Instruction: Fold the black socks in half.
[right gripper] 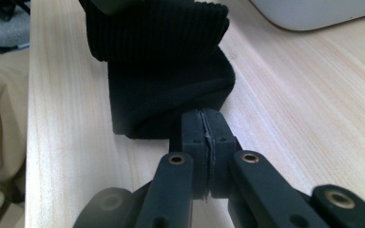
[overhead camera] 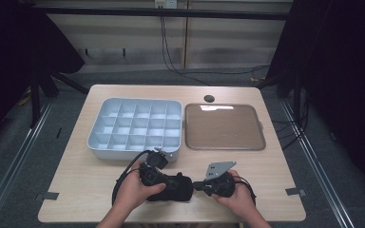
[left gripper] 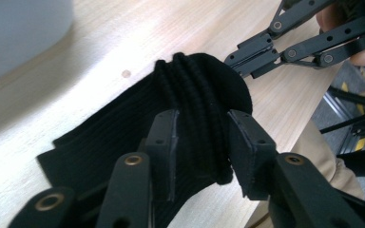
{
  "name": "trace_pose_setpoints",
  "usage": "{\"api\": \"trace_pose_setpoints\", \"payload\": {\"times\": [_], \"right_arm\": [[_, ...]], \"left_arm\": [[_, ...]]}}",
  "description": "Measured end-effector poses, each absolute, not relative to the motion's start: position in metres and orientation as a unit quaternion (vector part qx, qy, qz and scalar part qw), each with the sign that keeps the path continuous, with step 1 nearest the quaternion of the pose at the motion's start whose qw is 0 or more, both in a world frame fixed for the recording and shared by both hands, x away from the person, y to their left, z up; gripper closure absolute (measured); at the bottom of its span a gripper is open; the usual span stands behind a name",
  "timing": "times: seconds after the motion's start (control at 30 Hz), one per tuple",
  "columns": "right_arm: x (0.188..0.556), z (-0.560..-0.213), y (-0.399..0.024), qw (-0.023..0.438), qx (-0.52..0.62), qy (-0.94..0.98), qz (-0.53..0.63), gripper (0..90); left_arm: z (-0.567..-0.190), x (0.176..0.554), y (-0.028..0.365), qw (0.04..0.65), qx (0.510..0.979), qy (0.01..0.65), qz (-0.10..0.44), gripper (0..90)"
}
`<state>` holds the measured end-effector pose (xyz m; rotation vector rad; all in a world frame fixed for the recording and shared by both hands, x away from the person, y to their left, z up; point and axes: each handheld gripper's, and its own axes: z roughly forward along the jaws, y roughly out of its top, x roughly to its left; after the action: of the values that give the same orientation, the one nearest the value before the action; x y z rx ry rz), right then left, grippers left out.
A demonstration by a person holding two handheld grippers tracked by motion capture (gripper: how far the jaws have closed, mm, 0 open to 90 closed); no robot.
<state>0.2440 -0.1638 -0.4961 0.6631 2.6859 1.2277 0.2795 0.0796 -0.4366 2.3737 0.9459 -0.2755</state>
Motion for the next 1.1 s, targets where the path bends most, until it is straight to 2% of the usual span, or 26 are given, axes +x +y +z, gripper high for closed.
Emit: {"api": "trace_pose_setpoints", "payload": {"times": [0.43,0.67,1.1], "right_arm": [[0.245,-0.495,-0.169,0.061,0.227,0.884,0.405,88.7],[0.246,-0.496,-0.171,0.058,0.231,0.882,0.407,88.6],[0.245,-0.492,-0.173,0.065,0.230,0.879,0.412,88.6]], "left_arm": [[-0.432,0.281,0.090,0.301,0.876,0.363,-0.106,50.8],[-0.433,0.282,0.096,0.285,0.877,0.374,-0.102,46.4],[-0.443,0.286,0.122,0.272,0.869,0.408,-0.070,43.5]]}}
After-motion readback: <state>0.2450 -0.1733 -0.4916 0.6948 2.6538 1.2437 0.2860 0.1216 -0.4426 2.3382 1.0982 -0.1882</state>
